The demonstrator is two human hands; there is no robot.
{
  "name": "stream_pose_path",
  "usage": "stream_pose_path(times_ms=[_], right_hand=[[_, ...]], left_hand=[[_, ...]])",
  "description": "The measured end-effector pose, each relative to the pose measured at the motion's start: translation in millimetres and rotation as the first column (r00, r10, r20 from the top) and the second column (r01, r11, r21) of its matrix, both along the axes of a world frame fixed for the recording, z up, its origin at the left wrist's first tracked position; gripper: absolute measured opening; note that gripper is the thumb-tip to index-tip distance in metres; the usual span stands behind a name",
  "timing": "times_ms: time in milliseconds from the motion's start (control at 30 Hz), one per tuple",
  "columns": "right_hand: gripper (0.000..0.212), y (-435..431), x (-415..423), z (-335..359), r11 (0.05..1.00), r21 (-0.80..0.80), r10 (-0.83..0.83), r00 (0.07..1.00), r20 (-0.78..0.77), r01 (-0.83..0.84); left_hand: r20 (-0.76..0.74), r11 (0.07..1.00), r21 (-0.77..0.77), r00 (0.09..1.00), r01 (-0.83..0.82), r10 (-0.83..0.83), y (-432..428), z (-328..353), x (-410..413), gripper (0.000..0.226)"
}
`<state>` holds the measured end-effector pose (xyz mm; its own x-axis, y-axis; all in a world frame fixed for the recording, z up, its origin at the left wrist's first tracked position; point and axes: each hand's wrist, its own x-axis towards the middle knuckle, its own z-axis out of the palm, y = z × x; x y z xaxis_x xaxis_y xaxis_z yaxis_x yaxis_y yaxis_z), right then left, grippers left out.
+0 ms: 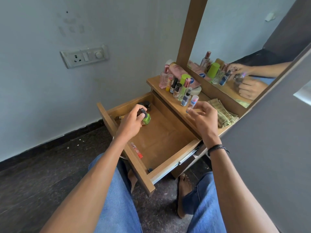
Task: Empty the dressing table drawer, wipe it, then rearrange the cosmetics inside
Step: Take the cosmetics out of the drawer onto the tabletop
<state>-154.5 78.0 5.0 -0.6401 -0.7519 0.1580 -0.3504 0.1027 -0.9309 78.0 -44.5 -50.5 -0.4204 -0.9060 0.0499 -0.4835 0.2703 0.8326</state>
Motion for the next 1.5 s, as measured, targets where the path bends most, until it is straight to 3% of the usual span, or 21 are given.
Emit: stream_pose_path(times_ms=[167, 400, 567, 767, 933, 1200, 1500], right_hand=[[0.022, -11.2, -7.8, -8.3, 0.988, -0.030, -0.154, 0.988, -0.022, 0.154], [0.021, -23.0, -10.4, -15.7, 0.989, 0.062, -0.121, 0.974, -0.190, 0.135], [0.019, -25.1, -9.6, -19.7, 0.982, 0.090, -0.140, 0.958, -0.250, 0.167], [0.020, -24.5, -10.3, -21.1, 0.980, 0.103, -0.142, 0.959, -0.246, 0.171], [0.020, -24.1, -11.2, -21.3, 0.980, 0.105, -0.139, 0.958, -0.249, 0.170], [0.018, -25.0, -13.1, -22.5, 0.977, 0.124, -0.129, 0.946, -0.298, 0.173], [0.023, -26.3, -14.1, -21.8, 0.973, 0.147, -0.124, 0.940, -0.317, 0.178]], left_hand=[[-0.042, 1.000, -0.010, 0.999, -0.024, 0.023, 2.1, 2.4, 0.6, 0.017], [-0.095, 0.999, 0.033, 0.995, -0.015, 0.018, -0.7, 2.3, -1.9, 0.019], [-0.225, 0.989, 0.144, 0.971, -0.043, 0.075, -3.4, 14.8, -16.5, 0.020], [-0.244, 1.000, 0.030, 0.970, 0.004, 0.003, -11.6, 59.6, -60.2, 0.018], [-0.143, 0.994, -0.068, 0.985, 0.088, -0.097, -18.0, 73.6, -95.6, 0.018], [-0.031, 0.979, -0.076, 0.981, 0.190, -0.192, -17.4, 68.7, -120.2, 0.024], [-0.100, 0.980, 0.021, 0.976, 0.196, -0.193, -17.2, 69.0, -126.5, 0.031]])
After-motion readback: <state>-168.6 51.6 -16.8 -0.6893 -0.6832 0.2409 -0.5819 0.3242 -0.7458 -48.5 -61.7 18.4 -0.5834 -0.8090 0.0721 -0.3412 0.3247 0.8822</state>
